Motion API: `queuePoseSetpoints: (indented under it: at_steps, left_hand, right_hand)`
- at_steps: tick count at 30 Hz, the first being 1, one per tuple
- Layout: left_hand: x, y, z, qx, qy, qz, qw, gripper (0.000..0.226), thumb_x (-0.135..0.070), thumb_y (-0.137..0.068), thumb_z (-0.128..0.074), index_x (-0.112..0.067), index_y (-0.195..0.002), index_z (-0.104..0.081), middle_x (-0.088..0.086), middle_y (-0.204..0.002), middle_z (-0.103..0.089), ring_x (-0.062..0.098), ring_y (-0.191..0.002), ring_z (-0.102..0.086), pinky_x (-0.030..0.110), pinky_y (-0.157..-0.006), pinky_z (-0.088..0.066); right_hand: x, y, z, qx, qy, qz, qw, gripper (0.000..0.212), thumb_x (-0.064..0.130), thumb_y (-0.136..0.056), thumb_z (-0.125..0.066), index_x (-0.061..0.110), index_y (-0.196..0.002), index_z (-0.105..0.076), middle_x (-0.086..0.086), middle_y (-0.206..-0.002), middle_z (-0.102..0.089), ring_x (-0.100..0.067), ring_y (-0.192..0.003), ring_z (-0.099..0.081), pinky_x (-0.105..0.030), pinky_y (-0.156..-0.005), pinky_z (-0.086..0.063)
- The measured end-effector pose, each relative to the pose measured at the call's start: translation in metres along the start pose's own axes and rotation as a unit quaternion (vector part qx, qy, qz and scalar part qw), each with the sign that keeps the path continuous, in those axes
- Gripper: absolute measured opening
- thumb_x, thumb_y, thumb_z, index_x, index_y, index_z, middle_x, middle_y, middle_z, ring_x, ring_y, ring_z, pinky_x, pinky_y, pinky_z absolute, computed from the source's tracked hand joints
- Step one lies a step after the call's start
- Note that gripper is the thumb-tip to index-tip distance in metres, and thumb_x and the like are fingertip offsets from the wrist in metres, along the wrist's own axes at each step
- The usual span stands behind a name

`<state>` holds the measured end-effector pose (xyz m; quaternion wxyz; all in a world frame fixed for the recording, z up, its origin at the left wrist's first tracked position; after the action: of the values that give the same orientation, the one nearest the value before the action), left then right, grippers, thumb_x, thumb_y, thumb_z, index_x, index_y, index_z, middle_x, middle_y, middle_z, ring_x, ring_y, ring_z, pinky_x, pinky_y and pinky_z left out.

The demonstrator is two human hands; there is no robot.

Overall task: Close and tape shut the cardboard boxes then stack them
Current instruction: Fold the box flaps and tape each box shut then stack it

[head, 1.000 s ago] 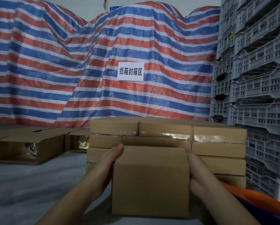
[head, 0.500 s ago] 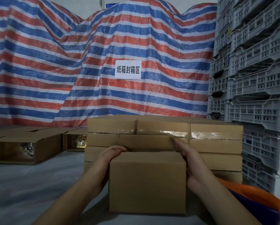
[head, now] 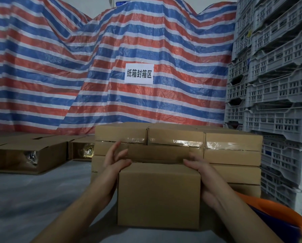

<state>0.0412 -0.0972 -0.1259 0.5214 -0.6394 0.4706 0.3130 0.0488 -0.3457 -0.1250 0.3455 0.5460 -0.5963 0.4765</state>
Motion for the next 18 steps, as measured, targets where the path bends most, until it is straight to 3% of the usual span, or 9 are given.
queuePoseSetpoints:
  at_steps: [2, 6, 11, 15, 18]
  left_hand:
    - [0.0002, 0.0009, 0.0021, -0.008, -0.031, 0.001, 0.999, 0.045, -0.010, -0.092, -0.059, -0.045, -0.121, -0.058, -0.004, -0.119, -0.061, 0.021, -0.108, -0.062, 0.040, -0.090, -0.051]
    - [0.0004, 0.0037, 0.0040, -0.017, -0.087, 0.019, 0.996, 0.022, -0.018, -0.093, -0.059, -0.031, -0.091, -0.077, 0.011, -0.106, -0.068, 0.027, -0.094, -0.063, 0.037, -0.078, -0.049]
    - [0.0025, 0.0018, 0.0037, -0.022, -0.081, 0.017, 0.996, 0.019, -0.017, -0.091, -0.059, -0.023, -0.085, -0.076, 0.002, -0.104, -0.071, 0.030, -0.106, -0.060, 0.047, -0.099, -0.043]
    - [0.0034, 0.0000, 0.0039, -0.030, -0.074, 0.012, 0.997, 0.021, -0.014, -0.091, -0.058, -0.019, -0.081, -0.075, -0.006, -0.098, -0.073, 0.028, -0.109, -0.060, 0.053, -0.107, -0.039]
    - [0.0045, -0.0005, 0.0027, -0.031, -0.076, 0.012, 0.997, 0.022, -0.013, -0.092, -0.057, -0.020, -0.080, -0.075, -0.007, -0.097, -0.073, 0.027, -0.108, -0.060, 0.052, -0.106, -0.040]
  right_hand:
    - [0.0002, 0.0001, -0.0001, 0.003, 0.005, 0.009, 1.000, 0.040, 0.015, -0.089, -0.066, 0.027, -0.127, -0.066, -0.016, -0.115, -0.073, -0.033, -0.097, -0.073, -0.037, -0.067, -0.057]
    - [0.0016, 0.0004, -0.0019, -0.010, 0.036, 0.034, 0.999, 0.034, 0.011, -0.093, -0.063, 0.027, -0.122, -0.070, -0.002, -0.125, -0.068, -0.029, -0.111, -0.065, -0.039, -0.079, -0.054]
    - [0.0014, 0.0036, -0.0049, -0.013, 0.046, 0.031, 0.998, 0.031, 0.009, -0.087, -0.066, 0.023, -0.113, -0.075, -0.001, -0.123, -0.070, -0.029, -0.110, -0.065, -0.039, -0.081, -0.054]
    - [-0.0003, 0.0051, -0.0063, -0.011, 0.042, 0.010, 0.999, 0.036, 0.037, -0.069, -0.076, 0.027, -0.104, -0.079, -0.003, -0.111, -0.076, -0.027, -0.104, -0.070, -0.038, -0.081, -0.056]
    - [0.0004, 0.0017, -0.0045, -0.020, 0.051, 0.007, 0.998, 0.020, 0.025, -0.078, -0.074, 0.027, -0.097, -0.081, -0.003, -0.103, -0.078, -0.026, -0.096, -0.073, -0.035, -0.074, -0.056]
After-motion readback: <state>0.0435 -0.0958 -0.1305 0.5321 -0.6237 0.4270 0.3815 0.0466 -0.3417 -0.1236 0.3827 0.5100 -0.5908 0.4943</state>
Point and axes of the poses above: each hand's wrist, its own y-axis away from the middle knuckle, its own z-axis out of the back of the hand, x = y × z, the point moved 2 cm from there along -y, towards the middle knuckle
